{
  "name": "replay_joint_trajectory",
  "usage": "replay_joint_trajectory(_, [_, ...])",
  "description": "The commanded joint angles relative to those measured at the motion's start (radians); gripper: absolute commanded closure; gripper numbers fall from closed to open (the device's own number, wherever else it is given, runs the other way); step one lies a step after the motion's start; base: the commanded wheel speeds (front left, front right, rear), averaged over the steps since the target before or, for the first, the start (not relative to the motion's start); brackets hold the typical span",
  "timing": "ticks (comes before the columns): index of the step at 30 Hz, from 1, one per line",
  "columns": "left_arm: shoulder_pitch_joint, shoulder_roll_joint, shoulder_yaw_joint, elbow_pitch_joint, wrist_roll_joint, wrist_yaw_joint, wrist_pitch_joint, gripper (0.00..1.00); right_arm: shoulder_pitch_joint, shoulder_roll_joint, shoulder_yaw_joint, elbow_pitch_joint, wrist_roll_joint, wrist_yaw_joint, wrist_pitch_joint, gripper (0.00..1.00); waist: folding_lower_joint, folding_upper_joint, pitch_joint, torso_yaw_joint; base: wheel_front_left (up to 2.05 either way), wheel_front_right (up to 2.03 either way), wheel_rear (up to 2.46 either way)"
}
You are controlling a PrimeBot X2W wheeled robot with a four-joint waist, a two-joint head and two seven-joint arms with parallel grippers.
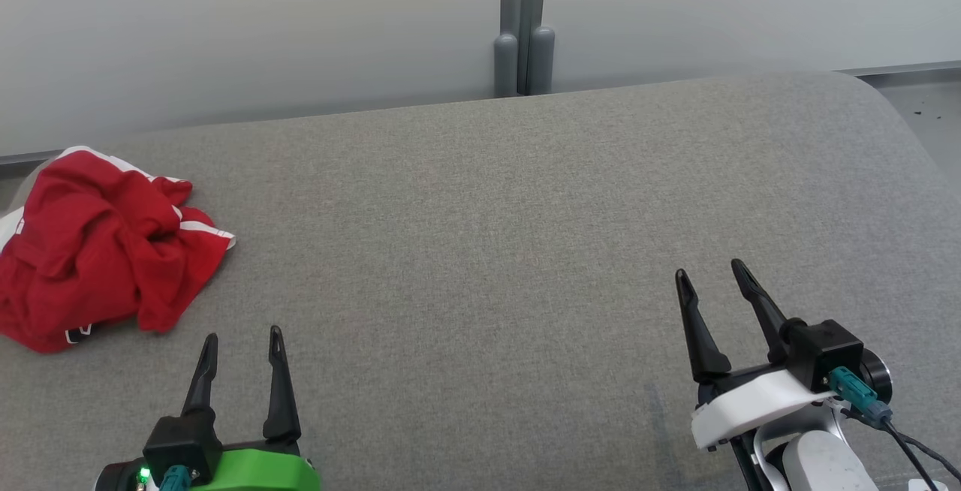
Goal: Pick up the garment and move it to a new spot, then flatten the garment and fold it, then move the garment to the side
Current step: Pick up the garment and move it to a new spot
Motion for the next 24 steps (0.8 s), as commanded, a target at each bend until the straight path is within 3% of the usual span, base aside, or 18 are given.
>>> replay_joint_trajectory(1, [0.016,0.006,0.001,0.004,-0.002,0.003,-0.002,0.0,0.016,-0.002,-0.002,-0.004,-0.003,0.0,-0.003,0.0,0.0,0.0,0.0,0.001,0.0,0.0,0.0])
replay_joint_trajectory(14, [0.002,0.006,0.003,0.007,0.0,0.0,-0.002,0.0,0.018,-0.002,-0.014,-0.012,-0.015,0.0,-0.003,0.0,0.0,0.0,0.008,0.064,0.0,0.0,0.0])
replay_joint_trajectory(24, [-0.005,0.006,0.012,0.003,0.006,-0.003,-0.002,0.0,0.025,-0.002,-0.018,-0.026,-0.013,0.0,-0.003,0.0,0.0,0.0,0.024,0.227,0.0,0.0,0.0])
